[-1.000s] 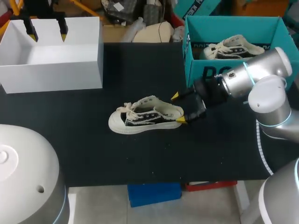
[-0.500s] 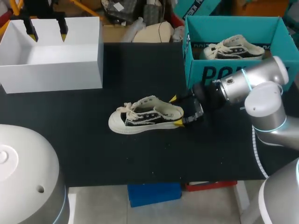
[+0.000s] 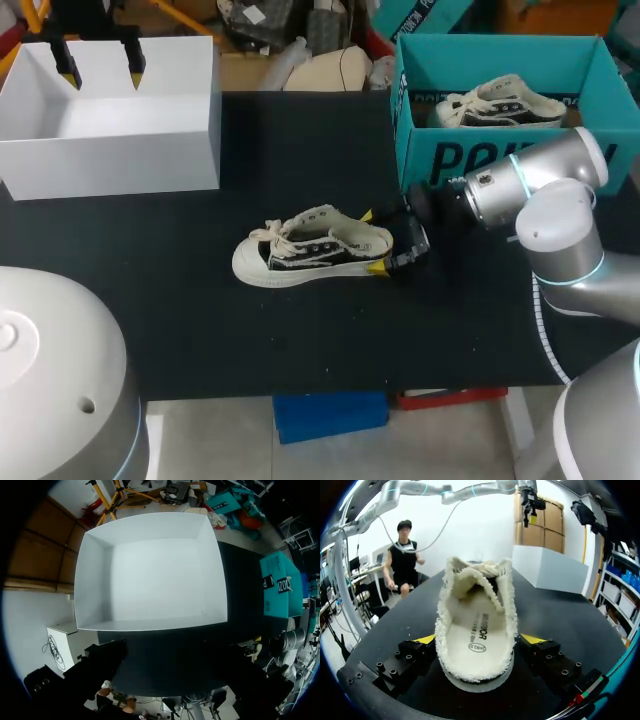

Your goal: Take the shoe out of the shoebox, open the shoe tongue, remove and reinsert the insole, then place the shoe into the shoebox

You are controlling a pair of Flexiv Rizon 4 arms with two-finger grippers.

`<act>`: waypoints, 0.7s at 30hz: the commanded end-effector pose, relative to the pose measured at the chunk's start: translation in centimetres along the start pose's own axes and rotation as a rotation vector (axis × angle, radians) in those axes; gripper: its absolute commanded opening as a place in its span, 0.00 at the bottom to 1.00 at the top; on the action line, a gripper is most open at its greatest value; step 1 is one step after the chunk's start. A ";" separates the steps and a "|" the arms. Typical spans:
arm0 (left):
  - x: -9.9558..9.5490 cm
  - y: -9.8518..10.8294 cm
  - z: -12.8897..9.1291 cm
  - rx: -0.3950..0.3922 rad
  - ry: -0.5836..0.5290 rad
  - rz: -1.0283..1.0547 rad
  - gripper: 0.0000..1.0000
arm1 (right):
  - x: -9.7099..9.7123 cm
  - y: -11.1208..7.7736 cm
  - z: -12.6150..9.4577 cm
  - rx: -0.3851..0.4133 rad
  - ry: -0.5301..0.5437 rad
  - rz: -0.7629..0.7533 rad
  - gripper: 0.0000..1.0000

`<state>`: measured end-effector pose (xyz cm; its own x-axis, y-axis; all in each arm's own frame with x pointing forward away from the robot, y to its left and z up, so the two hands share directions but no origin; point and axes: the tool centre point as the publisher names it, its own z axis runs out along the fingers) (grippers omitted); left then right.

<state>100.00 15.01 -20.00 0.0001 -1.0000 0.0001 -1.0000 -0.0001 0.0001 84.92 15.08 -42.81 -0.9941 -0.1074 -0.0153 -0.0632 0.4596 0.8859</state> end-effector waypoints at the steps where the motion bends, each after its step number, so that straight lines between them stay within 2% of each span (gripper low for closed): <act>1: 0.0 0.0 0.0 0.000 0.000 0.000 1.00 | -0.1 -0.2 0.4 -0.002 0.002 0.002 1.00; 11: 0.0 0.0 0.0 0.000 0.000 0.000 1.00 | -0.1 -0.6 1.0 -0.009 0.005 0.005 1.00; 12: 0.0 0.0 0.0 0.000 0.000 0.000 1.00 | -0.2 -0.6 1.0 0.005 -0.002 0.004 0.43; 13: 0.0 0.0 0.0 0.000 0.000 0.000 1.00 | -0.2 -0.7 1.0 0.004 -0.003 0.005 0.00; 21: 0.0 0.0 0.0 0.000 0.000 0.000 1.00 | -0.2 -0.7 1.0 0.004 -0.003 0.005 0.00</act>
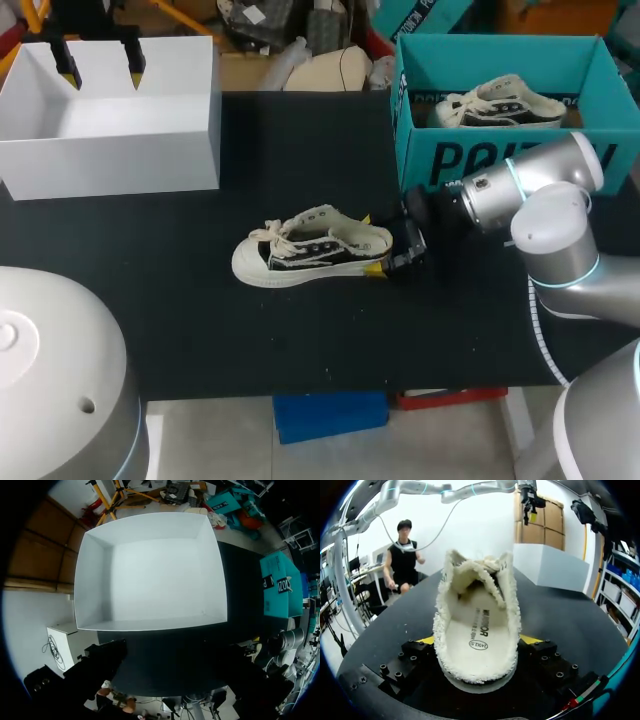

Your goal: Take the shoe out of the shoebox, open the shoe tongue, remove and reinsert the insole, then place the shoe into the shoebox

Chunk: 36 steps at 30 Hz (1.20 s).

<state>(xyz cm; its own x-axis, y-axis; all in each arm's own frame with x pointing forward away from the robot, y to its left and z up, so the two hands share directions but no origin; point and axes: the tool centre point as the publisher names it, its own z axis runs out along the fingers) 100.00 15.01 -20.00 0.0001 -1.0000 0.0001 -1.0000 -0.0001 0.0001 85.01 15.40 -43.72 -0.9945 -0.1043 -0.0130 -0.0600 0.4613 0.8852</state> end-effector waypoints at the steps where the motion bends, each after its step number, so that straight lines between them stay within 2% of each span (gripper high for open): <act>1: 0.0 0.0 0.0 0.000 0.000 0.000 1.00 | -0.1 -0.1 0.3 0.002 -0.001 0.001 0.00; 7: 0.0 0.0 0.0 0.000 0.000 0.000 1.00 | -0.1 -0.1 0.3 0.002 -0.001 0.001 0.00; 8: 0.1 0.3 -0.3 -0.013 0.019 0.001 1.00 | -0.1 -0.1 0.3 0.002 -0.001 0.001 0.00; 12: 1.1 2.2 -1.0 0.014 0.004 -0.072 1.00 | -0.1 -0.1 0.3 0.002 -0.001 0.001 0.00; 15: 2.1 3.8 -1.2 0.063 -0.031 -0.123 1.00 | -0.1 -0.1 0.3 0.002 -0.001 0.001 0.00; 20: 4.2 5.8 -2.1 0.089 -0.046 -0.222 1.00 | -0.1 -0.1 0.3 0.002 -0.001 0.001 0.00; 27: 9.1 9.4 -2.9 0.086 0.022 -0.169 1.00 | -0.1 -0.1 0.3 0.002 -0.001 0.001 0.00; 31: 12.7 12.4 -3.0 0.080 0.022 -0.071 1.00 | -0.1 -0.1 0.3 0.002 -0.001 0.001 0.00; 36: 16.2 14.9 -2.4 0.056 -0.002 0.022 1.00 | -0.1 -0.1 0.3 0.002 -0.001 0.001 0.00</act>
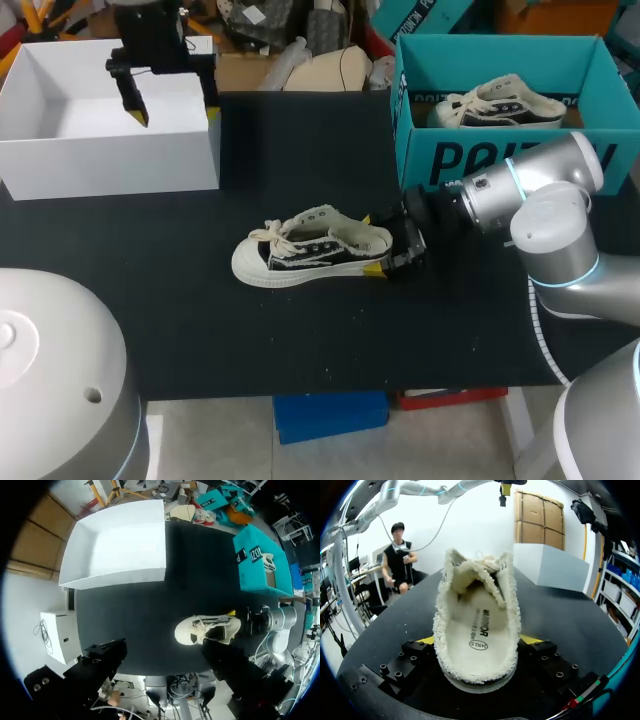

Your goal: Take the shoe out of the shoebox, open the shoe tongue, remove and reinsert the insole, then place the shoe into the shoebox

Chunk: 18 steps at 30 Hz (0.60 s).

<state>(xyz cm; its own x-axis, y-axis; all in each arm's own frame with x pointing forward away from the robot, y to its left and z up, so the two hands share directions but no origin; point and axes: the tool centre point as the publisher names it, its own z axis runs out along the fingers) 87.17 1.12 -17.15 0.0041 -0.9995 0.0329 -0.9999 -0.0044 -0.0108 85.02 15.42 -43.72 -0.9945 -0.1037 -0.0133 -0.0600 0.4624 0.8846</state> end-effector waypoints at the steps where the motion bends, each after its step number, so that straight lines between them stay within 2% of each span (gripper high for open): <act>1: 2.8 2.4 0.7 0.021 -0.030 0.056 1.00 | -0.1 -0.1 0.3 0.001 -0.001 0.001 0.00; 18: 2.8 2.4 0.7 0.021 -0.030 0.056 1.00 | -0.1 -0.1 0.3 0.001 -0.001 0.001 0.00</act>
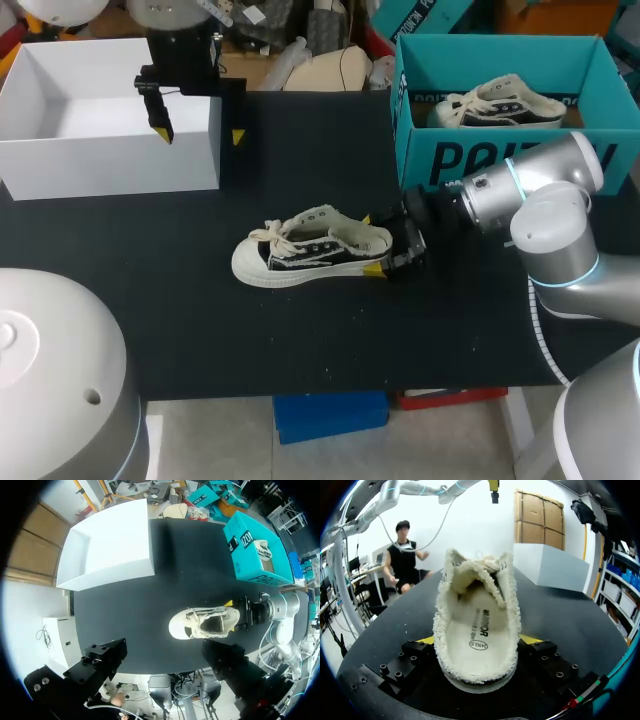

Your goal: Take the shoe out of the shoebox, open the shoe tongue, remove and reinsert the insole, then place the shoe into the shoebox

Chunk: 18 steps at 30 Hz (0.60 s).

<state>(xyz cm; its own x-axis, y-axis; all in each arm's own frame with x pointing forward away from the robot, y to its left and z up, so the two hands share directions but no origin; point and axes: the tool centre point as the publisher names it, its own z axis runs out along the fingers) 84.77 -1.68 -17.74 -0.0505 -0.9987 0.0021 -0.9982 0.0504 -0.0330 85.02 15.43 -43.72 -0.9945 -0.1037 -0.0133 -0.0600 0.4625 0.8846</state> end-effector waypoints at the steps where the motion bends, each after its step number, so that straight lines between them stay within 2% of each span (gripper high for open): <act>1: 0.0 -0.1 0.0 -0.001 0.000 0.001 1.00 | -0.1 -0.1 0.3 0.001 -0.001 0.001 0.00; 7: 0.4 0.0 0.3 0.016 -0.021 0.017 1.00 | -0.1 -0.1 0.3 0.001 -0.001 0.001 0.00; 12: 3.2 1.1 1.4 0.019 -0.093 -0.014 1.00 | -0.1 -0.1 0.3 0.001 -0.001 0.001 0.00; 14: 4.7 1.7 1.9 -0.007 -0.074 -0.012 1.00 | -0.1 -0.1 0.3 0.001 -0.001 0.001 0.00; 16: 6.3 2.4 2.4 0.019 -0.103 -0.012 1.00 | -0.1 -0.1 0.3 0.001 -0.001 0.001 0.00; 18: 8.0 2.9 3.0 -0.001 -0.098 -0.006 1.00 | -0.1 -0.1 0.3 0.001 -0.001 0.001 0.00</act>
<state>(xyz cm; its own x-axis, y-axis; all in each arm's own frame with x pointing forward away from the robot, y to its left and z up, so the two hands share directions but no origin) 81.75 -6.51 -19.77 -0.0467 -0.9977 -0.0501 -0.9982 0.0485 -0.0361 85.03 15.43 -43.71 -0.9945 -0.1036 -0.0133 -0.0600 0.4624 0.8846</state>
